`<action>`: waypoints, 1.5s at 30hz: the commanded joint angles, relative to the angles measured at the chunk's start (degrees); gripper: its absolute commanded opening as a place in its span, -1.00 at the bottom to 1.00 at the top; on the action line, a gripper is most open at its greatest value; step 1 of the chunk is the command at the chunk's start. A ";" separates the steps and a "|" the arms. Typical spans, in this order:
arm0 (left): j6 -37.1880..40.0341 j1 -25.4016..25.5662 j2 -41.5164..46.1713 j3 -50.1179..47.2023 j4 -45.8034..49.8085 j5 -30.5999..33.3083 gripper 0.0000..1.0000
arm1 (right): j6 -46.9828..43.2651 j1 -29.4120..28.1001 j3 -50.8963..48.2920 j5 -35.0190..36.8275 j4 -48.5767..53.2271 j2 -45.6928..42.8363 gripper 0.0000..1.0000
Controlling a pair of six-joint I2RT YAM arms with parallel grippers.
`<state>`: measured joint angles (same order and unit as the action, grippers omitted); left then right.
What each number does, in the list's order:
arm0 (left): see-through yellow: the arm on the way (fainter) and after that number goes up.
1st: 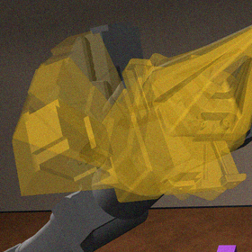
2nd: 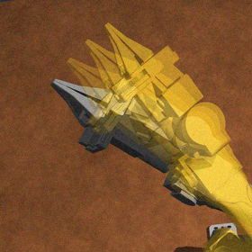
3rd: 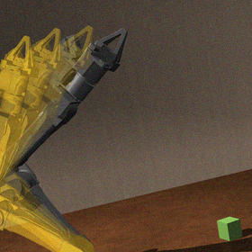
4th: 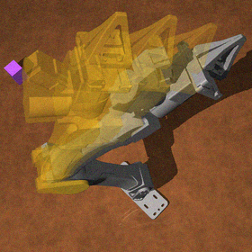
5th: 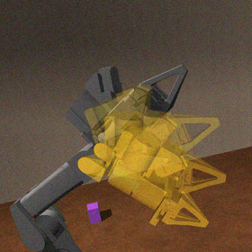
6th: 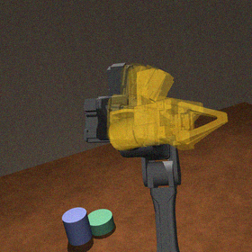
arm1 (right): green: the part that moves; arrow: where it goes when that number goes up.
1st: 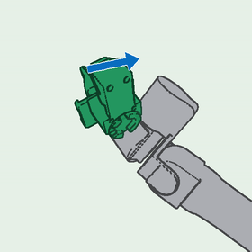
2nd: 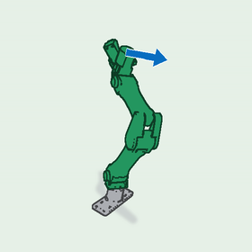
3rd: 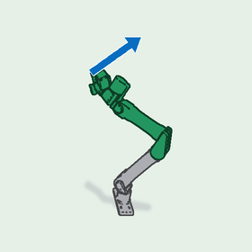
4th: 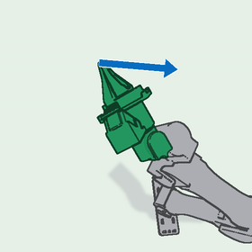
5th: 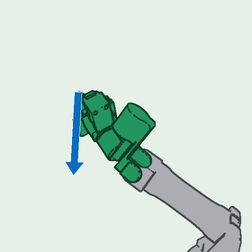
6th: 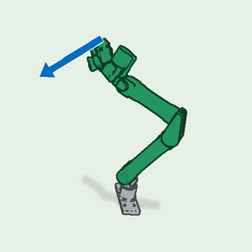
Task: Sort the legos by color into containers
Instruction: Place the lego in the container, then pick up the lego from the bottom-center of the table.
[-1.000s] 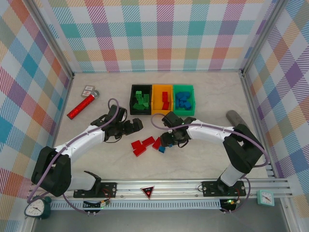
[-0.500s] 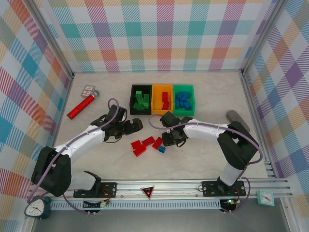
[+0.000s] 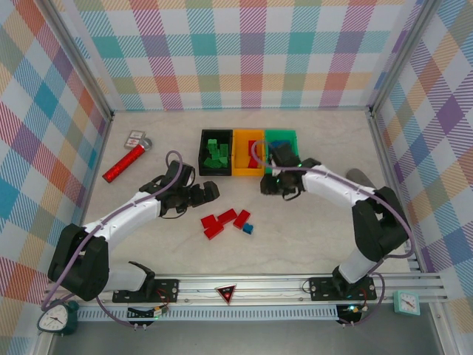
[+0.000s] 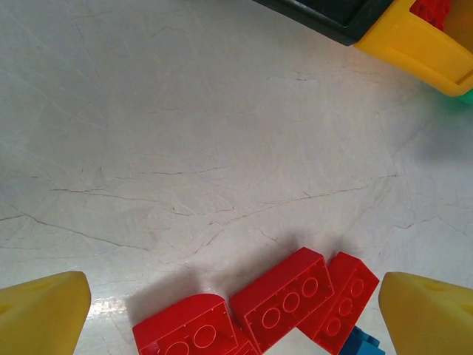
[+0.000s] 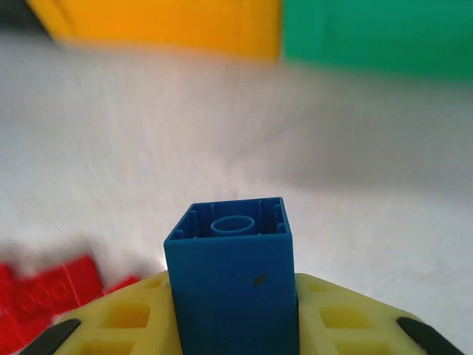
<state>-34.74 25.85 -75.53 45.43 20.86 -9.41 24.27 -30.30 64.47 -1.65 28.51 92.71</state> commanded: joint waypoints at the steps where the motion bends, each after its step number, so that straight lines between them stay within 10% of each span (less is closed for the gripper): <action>1: -0.14 0.40 1.40 0.73 1.04 0.40 0.99 | -1.93 4.62 5.42 -2.14 -0.42 -0.78 -0.45; 12: -0.53 0.61 3.72 0.09 2.23 1.19 0.99 | -1.86 13.97 27.61 -4.42 2.03 17.64 -0.34; 18: -0.76 0.70 6.12 -0.59 3.61 2.14 0.99 | -2.78 14.18 34.90 -0.24 6.09 23.75 0.14; 35: -0.39 0.79 2.46 0.00 0.82 1.23 0.99 | -9.38 6.12 4.14 -9.07 0.76 -3.68 0.34; 45: -1.13 1.05 0.16 -0.66 -1.85 0.39 0.99 | -10.30 -7.93 -6.92 -8.65 3.41 -10.59 0.33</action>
<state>-35.20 26.20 -74.59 45.01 20.93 -7.99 15.31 -35.48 58.67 -9.96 30.22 83.22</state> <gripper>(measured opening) 0.996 0.668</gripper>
